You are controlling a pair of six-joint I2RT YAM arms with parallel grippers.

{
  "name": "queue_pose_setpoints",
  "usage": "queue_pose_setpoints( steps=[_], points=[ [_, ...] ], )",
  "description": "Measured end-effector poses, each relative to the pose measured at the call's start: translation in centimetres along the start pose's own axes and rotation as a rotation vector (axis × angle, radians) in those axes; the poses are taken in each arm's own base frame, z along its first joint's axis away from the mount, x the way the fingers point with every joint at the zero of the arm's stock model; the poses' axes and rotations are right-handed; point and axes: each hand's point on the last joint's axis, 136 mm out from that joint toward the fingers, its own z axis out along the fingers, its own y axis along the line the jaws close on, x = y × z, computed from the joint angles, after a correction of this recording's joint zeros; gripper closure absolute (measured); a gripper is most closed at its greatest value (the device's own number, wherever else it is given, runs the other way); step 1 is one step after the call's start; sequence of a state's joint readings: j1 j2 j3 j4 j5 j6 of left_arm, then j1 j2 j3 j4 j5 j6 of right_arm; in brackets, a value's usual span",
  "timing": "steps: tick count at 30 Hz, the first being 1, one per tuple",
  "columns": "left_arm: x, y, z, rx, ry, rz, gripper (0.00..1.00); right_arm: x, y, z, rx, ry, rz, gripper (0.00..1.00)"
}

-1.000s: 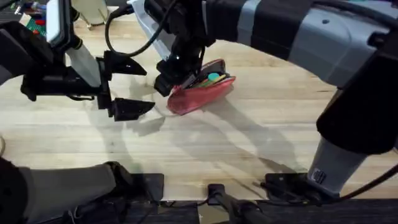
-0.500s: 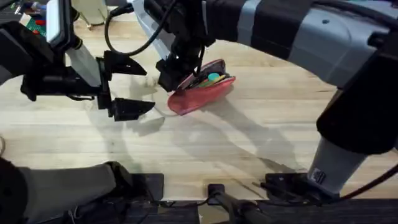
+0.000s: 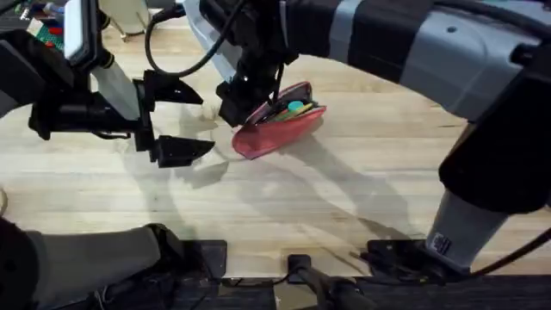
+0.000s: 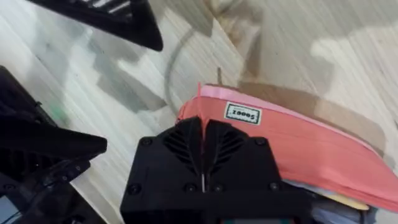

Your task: Unzip the bag, pick up the pens from the table one at a time and place them inside, then zip the bag closed.

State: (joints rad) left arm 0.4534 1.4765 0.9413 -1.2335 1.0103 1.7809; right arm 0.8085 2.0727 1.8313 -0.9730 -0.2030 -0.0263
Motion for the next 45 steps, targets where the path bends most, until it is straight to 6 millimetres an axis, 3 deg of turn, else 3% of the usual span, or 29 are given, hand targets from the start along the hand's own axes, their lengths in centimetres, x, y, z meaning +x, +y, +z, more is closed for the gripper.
queue_pose_setpoints(
  steps=[13,45],
  points=[
    [0.0,0.0,0.0,0.0,0.0,0.0,0.007,-0.7,-1.4,-4.0,0.014,-0.086,0.03,0.968],
    [-0.9,0.0,0.0,-0.006,-0.06,-0.011,0.008,-0.7,-1.3,-4.0,0.011,-0.085,0.029,0.968]
  ],
)
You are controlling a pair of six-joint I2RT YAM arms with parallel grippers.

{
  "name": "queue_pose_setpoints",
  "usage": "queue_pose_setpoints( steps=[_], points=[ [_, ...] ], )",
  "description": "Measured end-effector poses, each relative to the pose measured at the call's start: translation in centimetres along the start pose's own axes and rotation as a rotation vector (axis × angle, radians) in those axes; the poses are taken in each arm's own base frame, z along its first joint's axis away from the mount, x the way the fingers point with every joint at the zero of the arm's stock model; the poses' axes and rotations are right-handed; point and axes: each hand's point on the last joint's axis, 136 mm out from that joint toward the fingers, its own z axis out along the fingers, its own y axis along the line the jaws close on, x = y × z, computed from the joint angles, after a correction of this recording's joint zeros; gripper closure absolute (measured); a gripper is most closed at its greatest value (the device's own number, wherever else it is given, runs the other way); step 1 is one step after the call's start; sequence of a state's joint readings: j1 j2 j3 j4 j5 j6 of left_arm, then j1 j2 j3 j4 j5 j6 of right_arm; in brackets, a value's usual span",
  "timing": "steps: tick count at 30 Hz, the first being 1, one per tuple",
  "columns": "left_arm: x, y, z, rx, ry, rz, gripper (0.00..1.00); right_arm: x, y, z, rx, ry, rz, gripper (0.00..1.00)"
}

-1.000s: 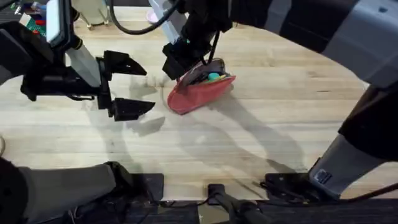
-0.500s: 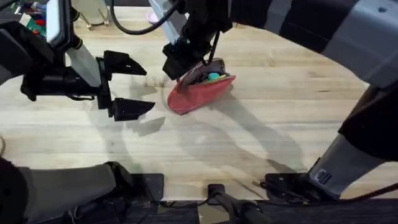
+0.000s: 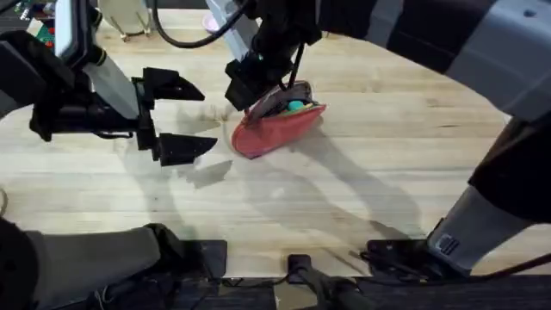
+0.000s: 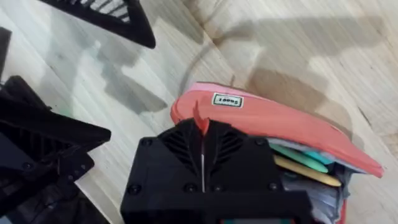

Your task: Unzip the bag, pick up the pens from the table one at a time and place them inside, then zip the bag closed.

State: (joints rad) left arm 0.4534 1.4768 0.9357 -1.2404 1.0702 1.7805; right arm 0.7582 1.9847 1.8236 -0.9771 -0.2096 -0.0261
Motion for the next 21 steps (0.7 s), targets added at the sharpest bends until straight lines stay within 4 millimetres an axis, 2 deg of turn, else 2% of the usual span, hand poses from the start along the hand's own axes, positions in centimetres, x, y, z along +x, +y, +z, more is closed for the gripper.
queue_pose_setpoints(
  steps=[4,10,21],
  points=[
    [0.7,-0.3,0.5,0.02,-0.008,-0.031,0.006,0.0,0.0,0.0,0.0,0.0,0.0,0.969],
    [2.4,-0.5,2.6,0.095,-0.029,-0.094,0.006,0.0,0.0,0.0,0.0,0.0,0.0,0.969],
    [3.0,-0.3,6.8,0.199,-0.062,-0.072,0.006,0.0,0.0,0.0,0.0,0.0,0.0,0.968]
  ],
)
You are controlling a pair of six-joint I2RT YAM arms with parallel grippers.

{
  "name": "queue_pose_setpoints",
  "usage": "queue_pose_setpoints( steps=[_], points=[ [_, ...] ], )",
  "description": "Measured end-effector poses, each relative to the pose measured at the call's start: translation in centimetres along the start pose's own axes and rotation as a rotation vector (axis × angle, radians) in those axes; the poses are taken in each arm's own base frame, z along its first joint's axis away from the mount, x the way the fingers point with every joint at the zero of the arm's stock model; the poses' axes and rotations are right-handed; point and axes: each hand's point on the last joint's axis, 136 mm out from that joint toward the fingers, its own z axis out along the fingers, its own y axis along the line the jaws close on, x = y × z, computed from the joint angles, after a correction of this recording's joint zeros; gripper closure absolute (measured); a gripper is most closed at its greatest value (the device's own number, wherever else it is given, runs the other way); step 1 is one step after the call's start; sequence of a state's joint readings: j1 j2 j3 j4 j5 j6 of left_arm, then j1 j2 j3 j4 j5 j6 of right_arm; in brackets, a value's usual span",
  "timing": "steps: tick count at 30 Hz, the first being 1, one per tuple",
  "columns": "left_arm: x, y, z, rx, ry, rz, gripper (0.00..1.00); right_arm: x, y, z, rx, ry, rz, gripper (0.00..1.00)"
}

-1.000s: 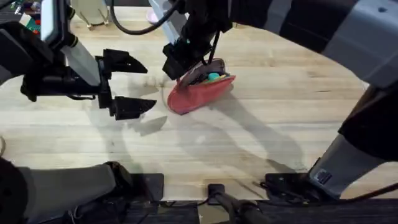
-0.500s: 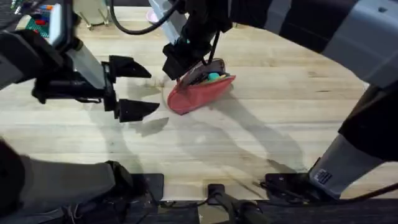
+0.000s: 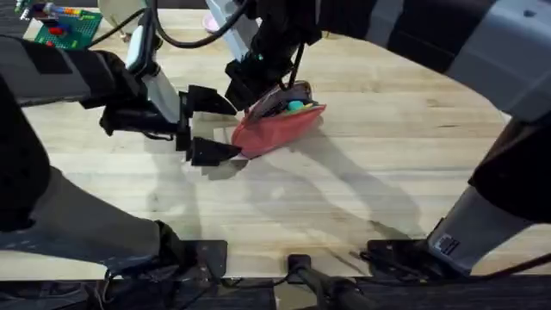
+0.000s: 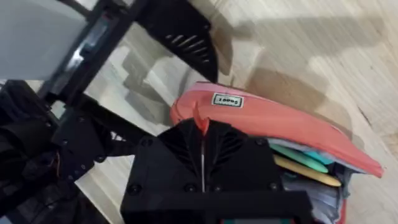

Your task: Unzip the bag, pick up the pens from the table one at a time and place them inside, then zip the bag closed.

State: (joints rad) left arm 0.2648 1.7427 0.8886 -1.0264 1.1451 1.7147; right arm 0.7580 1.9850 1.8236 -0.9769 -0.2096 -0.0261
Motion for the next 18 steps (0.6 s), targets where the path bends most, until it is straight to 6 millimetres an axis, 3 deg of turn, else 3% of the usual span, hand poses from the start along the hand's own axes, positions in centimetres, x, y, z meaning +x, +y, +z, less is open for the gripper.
queue_pose_setpoints(
  steps=[15,18],
  points=[
    [-0.5,1.0,2.8,0.029,0.028,0.009,0.006,0.0,0.0,0.0,0.0,0.0,0.0,0.968],
    [-0.4,0.9,2.8,0.03,0.038,-0.011,0.15,0.0,0.0,0.0,0.0,0.0,0.0,0.969]
  ],
)
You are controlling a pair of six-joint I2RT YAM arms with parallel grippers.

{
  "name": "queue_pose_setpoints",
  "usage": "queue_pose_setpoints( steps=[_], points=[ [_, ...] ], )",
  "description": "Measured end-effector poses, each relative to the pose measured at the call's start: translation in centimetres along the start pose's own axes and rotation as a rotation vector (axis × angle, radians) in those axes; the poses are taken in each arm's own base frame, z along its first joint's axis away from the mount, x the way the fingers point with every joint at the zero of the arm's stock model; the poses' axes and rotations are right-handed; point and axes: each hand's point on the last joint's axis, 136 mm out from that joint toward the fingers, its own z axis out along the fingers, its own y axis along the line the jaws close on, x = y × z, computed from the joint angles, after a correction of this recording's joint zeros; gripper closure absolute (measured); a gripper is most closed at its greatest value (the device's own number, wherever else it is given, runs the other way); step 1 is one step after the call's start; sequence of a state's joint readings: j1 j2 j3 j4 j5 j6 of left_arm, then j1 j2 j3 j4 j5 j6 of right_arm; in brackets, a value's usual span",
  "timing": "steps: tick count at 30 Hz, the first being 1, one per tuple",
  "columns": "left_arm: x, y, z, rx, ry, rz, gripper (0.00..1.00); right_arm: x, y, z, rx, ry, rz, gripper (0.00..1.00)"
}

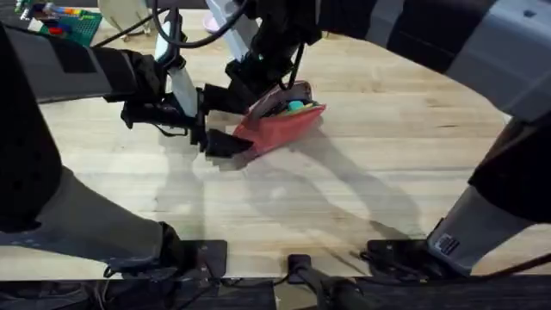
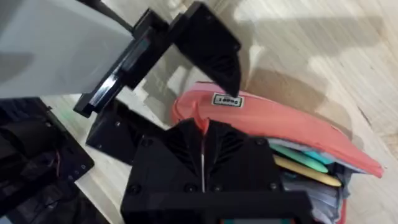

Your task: Unzip the bag, pick up the pens from the table one at a time and place them inside, then zip the bag closed.

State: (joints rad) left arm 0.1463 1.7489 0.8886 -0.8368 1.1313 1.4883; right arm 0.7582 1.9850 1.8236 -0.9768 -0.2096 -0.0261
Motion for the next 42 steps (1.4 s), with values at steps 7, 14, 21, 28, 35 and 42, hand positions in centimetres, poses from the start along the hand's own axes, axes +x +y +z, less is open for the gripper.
queue_pose_setpoints(
  steps=[7,14,21,28,35,42],
  points=[
    [0.1,-0.1,0.0,0.001,0.005,-0.019,0.861,-0.1,0.0,0.0,0.001,-0.004,-0.001,0.969],
    [0.1,0.0,0.0,-0.001,0.006,-0.017,0.956,-0.1,-0.1,0.0,0.003,-0.004,-0.001,0.969],
    [0.1,0.0,0.0,-0.002,0.006,-0.017,0.958,0.1,-0.9,-0.2,0.01,0.002,-0.023,0.969],
    [0.1,0.0,0.0,-0.002,0.006,-0.016,0.958,0.8,-3.4,-0.8,0.023,0.021,-0.034,0.969],
    [0.1,0.1,0.0,-0.003,0.005,-0.014,0.958,1.3,-5.7,-1.4,0.025,0.025,-0.035,0.969],
    [0.0,0.2,0.0,-0.006,0.001,-0.007,0.958,1.9,-8.3,-2.2,0.018,0.018,-0.004,0.969]
  ],
)
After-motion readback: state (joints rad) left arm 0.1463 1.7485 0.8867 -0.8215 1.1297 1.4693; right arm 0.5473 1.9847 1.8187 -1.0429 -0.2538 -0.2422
